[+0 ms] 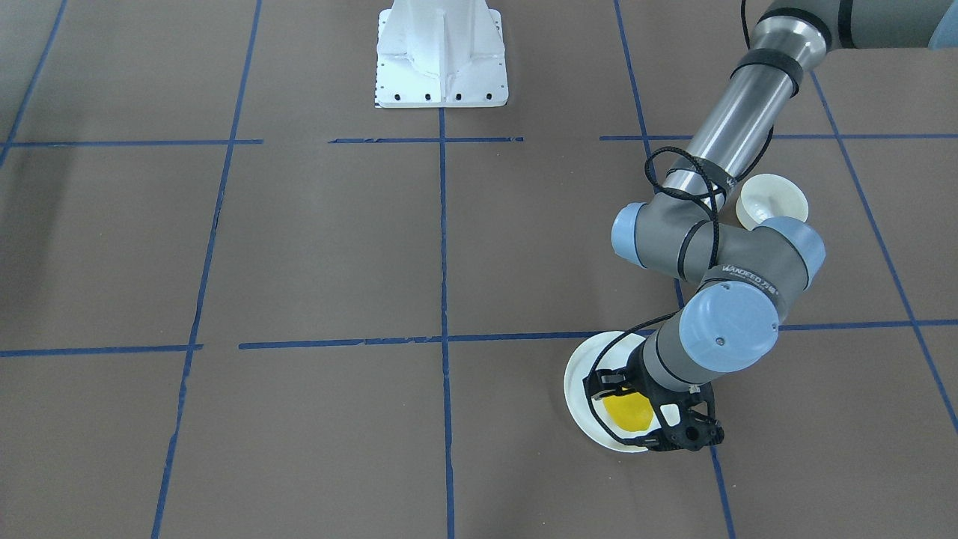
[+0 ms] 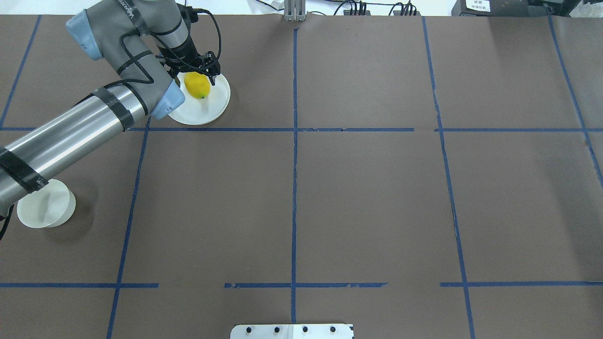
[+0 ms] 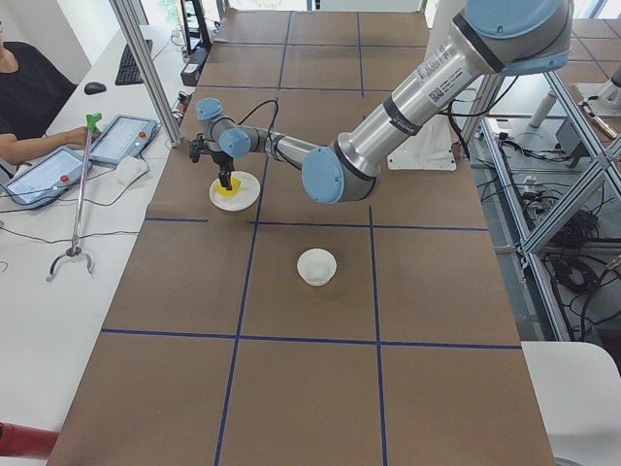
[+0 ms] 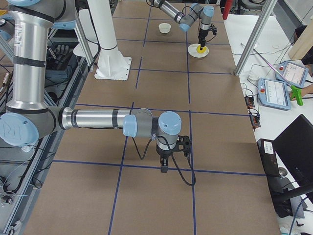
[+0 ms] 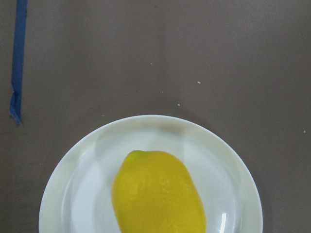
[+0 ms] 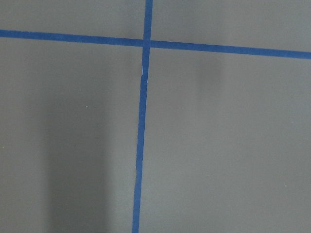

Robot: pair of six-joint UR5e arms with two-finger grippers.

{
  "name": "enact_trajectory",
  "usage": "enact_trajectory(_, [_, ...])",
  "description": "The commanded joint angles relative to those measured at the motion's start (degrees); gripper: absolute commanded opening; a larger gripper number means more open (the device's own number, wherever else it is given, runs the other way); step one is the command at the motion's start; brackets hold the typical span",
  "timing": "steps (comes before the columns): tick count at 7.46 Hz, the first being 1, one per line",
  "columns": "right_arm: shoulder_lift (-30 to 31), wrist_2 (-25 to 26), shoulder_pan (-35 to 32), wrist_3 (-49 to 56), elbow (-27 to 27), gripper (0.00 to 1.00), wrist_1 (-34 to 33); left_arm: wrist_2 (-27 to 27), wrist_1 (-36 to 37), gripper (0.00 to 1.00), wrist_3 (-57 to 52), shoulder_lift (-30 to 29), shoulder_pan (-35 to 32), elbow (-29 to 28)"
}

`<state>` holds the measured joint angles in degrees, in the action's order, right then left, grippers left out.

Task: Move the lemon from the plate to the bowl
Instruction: 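Reach the left gripper over the white plate and lower onto the lemon, then close the left gripper on the yellow lemon and lift it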

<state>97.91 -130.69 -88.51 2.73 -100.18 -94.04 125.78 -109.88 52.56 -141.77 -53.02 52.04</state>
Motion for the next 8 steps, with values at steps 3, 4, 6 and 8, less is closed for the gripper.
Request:
enact_trajectory(3, [0.00,0.00,0.00,0.00,0.07,1.00,0.00,-0.54,-3.32,1.00,1.49,0.00,0.81,-3.00])
enact_trajectory(4, [0.00,0.00,0.00,0.00,0.07,1.00,0.00,-0.54,-3.32,1.00,1.58,0.00,0.81,-3.08])
enact_trajectory(6, [0.00,0.00,0.00,0.00,-0.01,1.00,0.00,-2.03,-3.76,0.96,1.67,0.00,0.99,-3.61])
enact_trajectory(8, [0.00,0.00,0.00,0.00,0.07,1.00,0.00,-2.03,-3.94,0.25,2.80,-0.09,0.90,-3.96])
